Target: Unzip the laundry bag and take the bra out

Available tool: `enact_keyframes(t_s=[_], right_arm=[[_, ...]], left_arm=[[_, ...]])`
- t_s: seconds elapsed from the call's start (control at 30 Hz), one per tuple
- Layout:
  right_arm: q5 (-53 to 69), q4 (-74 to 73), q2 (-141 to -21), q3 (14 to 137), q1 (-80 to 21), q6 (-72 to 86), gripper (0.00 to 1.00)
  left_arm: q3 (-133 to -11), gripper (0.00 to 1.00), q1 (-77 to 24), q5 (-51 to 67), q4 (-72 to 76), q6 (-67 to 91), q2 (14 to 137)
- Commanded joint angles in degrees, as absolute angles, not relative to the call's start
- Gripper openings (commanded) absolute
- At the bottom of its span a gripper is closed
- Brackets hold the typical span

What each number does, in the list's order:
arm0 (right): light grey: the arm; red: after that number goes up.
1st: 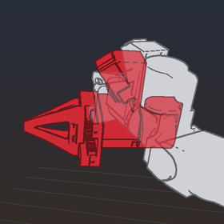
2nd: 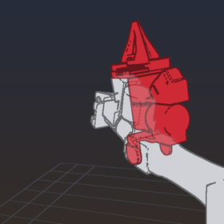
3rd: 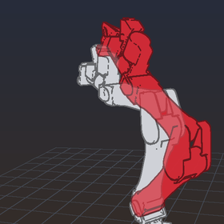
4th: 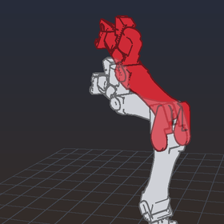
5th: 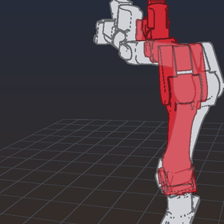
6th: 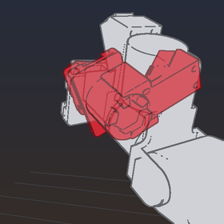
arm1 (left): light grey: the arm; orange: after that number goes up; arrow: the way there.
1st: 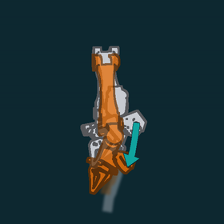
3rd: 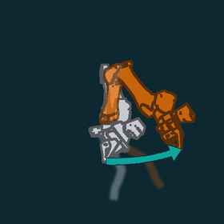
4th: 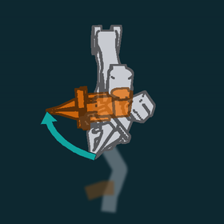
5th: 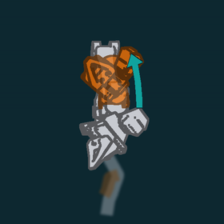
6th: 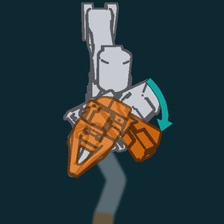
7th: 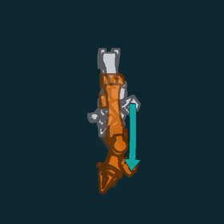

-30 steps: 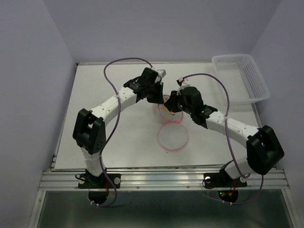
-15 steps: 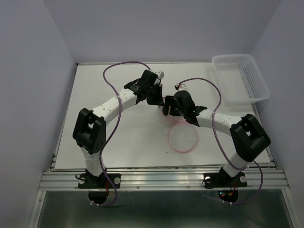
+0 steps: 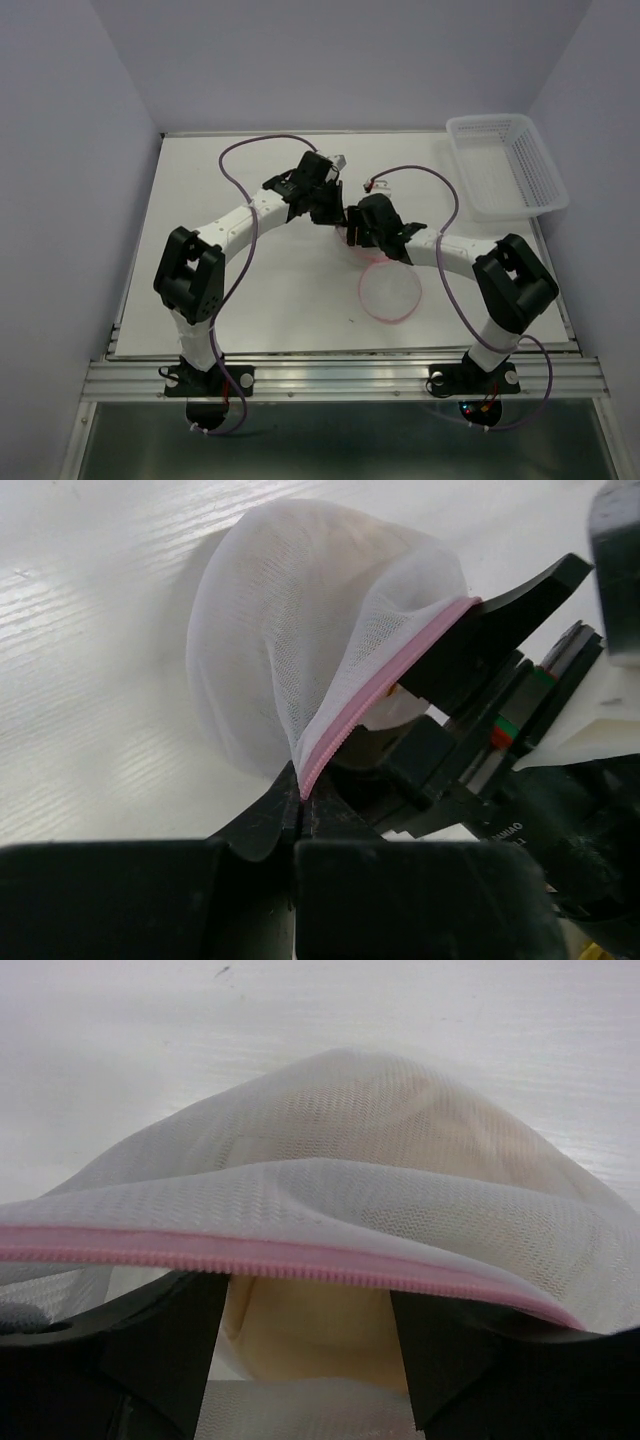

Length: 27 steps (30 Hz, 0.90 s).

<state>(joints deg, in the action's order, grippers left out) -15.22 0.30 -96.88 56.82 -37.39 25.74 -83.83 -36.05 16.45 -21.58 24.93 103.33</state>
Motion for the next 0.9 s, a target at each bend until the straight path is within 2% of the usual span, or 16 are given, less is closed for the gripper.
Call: enact_keyframes(t_s=[0.0,0.03,0.1,0.13,0.2,0.23,0.3,0.33,0.5,0.87], right_arm=[[-21.09,-4.22,-99.57,59.76,-38.67,25.05,0.65],[-21.88,-4.74,-100.19,60.29,-38.67,25.48,0.55],[-23.81,-5.62,-101.77,61.25,-39.19,25.66,0.47],[-24.34,-5.80,-102.13,61.52,-39.20,25.66,0.38],[-24.35,-5.89,-102.48,62.05,-39.20,25.23,0.32],[-24.35,-5.89,-102.48,62.49,-39.20,25.05,0.23],[-24.08,-5.98,-102.22,62.93,-39.20,24.70,0.13],[-23.73,-5.89,-101.69,63.19,-39.72,24.61,0.05],[-14.89,-4.58,-96.69,63.72,-39.73,21.28,0.01],[-4.15,-2.72,-77.62,58.71,-39.73,17.93,0.01]], left_arm=[[-82.88,0.00,-36.47,18.54,-17.67,25.93,102.83],[-82.71,0.00,-36.56,18.63,-17.49,25.93,102.83],[-82.35,0.00,-36.47,18.81,-17.40,26.10,102.75],[-82.27,0.00,-36.47,18.81,-17.23,26.19,102.66],[-82.00,0.00,-36.56,18.72,-17.14,26.28,102.66],[-81.91,0.00,-36.48,18.72,-17.05,26.28,102.66],[-81.65,0.00,-36.47,18.90,-16.79,26.28,102.39],[-81.39,0.00,-36.47,18.81,-16.61,26.37,102.48],[-81.04,0.00,-36.47,18.46,-16.61,27.07,103.80],[-78.75,0.00,-35.60,17.49,-15.38,29.00,104.68]])
